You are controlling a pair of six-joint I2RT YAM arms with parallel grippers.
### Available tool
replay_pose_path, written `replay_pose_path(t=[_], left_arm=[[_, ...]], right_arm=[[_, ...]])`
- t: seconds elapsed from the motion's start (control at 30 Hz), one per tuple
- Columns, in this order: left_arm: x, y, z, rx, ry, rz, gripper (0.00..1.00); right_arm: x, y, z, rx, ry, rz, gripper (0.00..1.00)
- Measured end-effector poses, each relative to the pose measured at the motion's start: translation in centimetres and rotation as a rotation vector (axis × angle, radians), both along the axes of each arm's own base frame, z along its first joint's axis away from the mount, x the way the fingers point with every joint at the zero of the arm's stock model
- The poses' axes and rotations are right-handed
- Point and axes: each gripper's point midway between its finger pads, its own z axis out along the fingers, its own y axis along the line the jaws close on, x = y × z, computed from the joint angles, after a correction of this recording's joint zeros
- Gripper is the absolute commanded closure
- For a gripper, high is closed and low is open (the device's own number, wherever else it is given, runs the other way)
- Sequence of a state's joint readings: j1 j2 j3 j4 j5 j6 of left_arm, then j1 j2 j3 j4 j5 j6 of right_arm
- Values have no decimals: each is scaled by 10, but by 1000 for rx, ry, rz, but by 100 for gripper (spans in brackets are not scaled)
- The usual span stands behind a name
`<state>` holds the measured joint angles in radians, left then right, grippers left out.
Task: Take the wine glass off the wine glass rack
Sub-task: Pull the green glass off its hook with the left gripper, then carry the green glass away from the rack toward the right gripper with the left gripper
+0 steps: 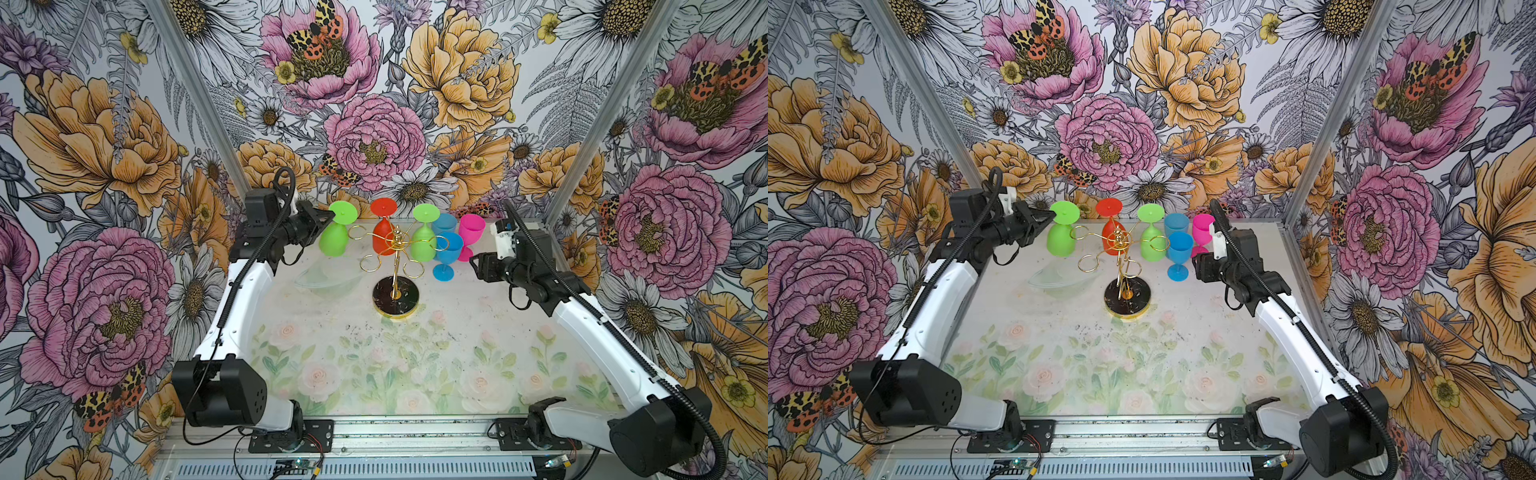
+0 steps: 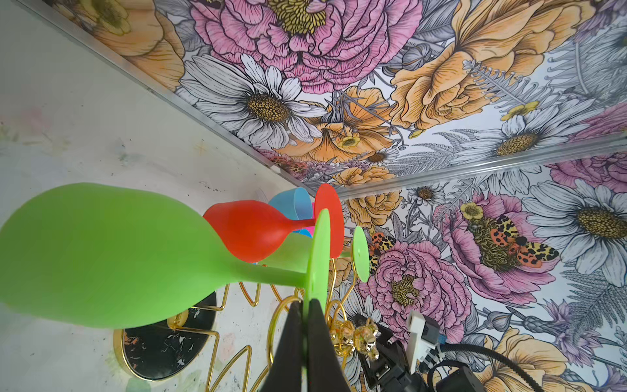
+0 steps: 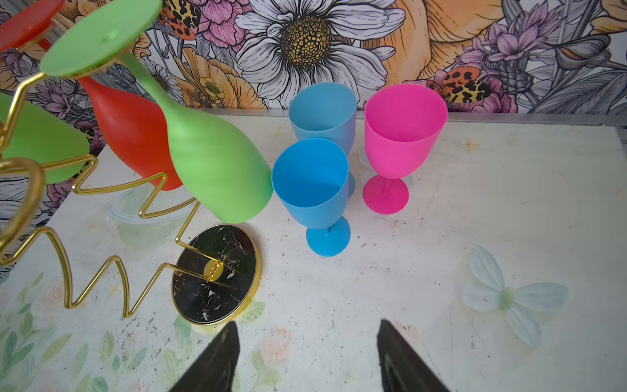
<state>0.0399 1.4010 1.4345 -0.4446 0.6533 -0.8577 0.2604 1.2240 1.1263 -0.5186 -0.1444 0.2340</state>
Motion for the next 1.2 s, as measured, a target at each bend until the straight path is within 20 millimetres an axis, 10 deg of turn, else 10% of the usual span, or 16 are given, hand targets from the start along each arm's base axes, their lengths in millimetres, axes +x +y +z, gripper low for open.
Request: replay_pose_path(t=[0.33,0.9,1.2], left_arm=[[-40,36,-7,15,3,69,100],[-122,6,-23,99,57,-127,100],[-150,-45,-30,78,75,-353,100]], right_arm=[[0,0,0,0,0,0,35],[0,1,0,14,7,-1,35],[-1,2,-2,19,13,-2,35]])
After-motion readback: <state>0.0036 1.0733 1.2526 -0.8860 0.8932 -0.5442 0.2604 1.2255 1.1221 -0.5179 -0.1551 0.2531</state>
